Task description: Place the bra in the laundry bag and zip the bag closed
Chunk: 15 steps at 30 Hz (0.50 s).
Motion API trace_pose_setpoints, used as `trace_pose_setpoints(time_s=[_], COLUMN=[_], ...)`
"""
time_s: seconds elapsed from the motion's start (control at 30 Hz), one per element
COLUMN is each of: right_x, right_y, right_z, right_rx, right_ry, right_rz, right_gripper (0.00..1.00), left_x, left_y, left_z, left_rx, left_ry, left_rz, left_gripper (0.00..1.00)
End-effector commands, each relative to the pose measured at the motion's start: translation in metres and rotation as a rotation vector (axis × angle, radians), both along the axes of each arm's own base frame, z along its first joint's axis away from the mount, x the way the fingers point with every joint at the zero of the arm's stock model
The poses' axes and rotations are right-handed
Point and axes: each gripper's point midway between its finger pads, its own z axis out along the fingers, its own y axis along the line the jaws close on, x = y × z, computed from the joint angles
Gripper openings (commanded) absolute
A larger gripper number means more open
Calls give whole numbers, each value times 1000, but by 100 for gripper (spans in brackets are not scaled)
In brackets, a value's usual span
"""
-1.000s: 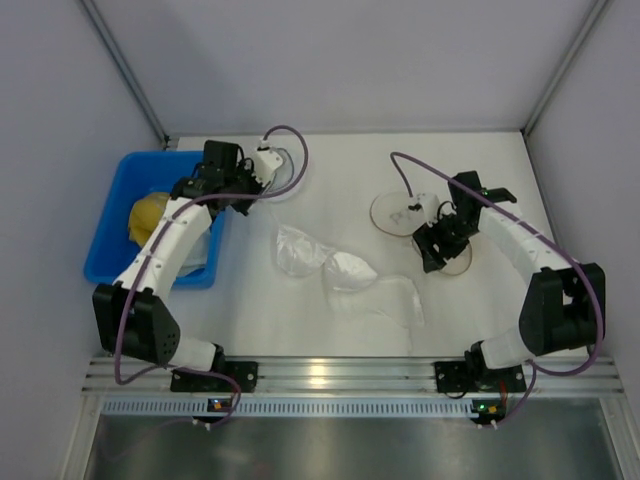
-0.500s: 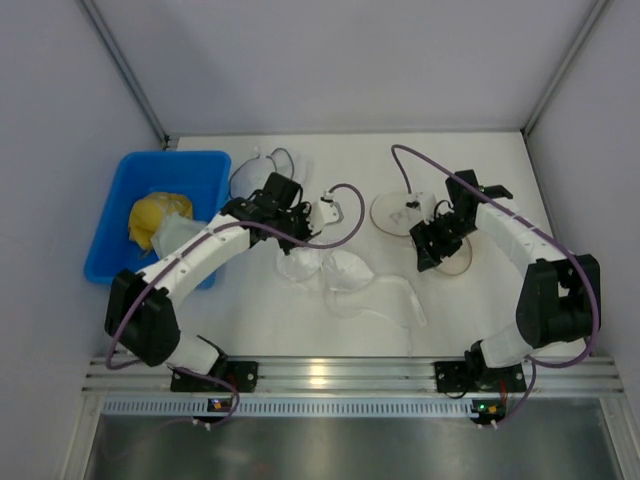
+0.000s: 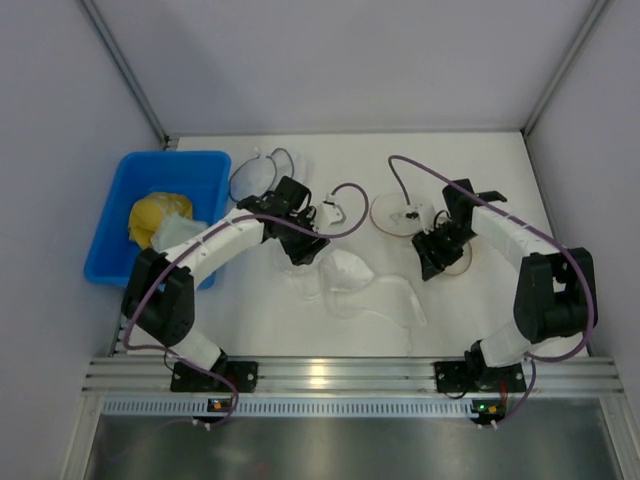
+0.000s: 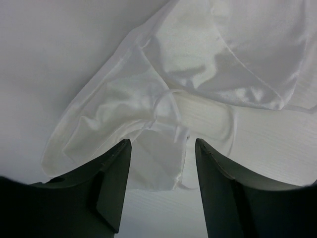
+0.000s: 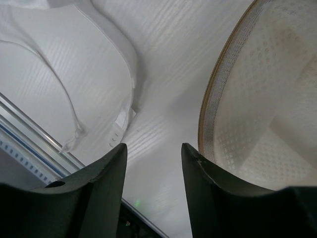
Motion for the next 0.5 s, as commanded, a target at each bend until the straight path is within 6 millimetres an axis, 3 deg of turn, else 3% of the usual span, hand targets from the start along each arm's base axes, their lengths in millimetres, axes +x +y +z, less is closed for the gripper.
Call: trace_pose_setpoints(time_s=[0.0, 0.03, 0.13, 0.27, 0.47], right_x=[-9, -12, -19, -29, -33], right_y=[-5, -5, 1, 15, 26], right_z=[-12, -16, -20, -24, -48], right_rx=[-48, -59, -93, -146, -269], right_ry=[37, 45, 54, 66, 49], right_rz=[2, 13, 56, 137, 207], right_gripper=[48, 47, 45, 47, 50], left_x=[16, 17, 18, 29, 45], left_y=[-9, -6, -4, 12, 36], left_z=[64, 78, 106, 131, 162], left_rx=[-117, -147, -221, -300, -410], left_ry=[-141, -160, -185, -191, -191], left_rz=[47, 71, 117, 215, 337], left_gripper=[61, 68, 74, 75, 77])
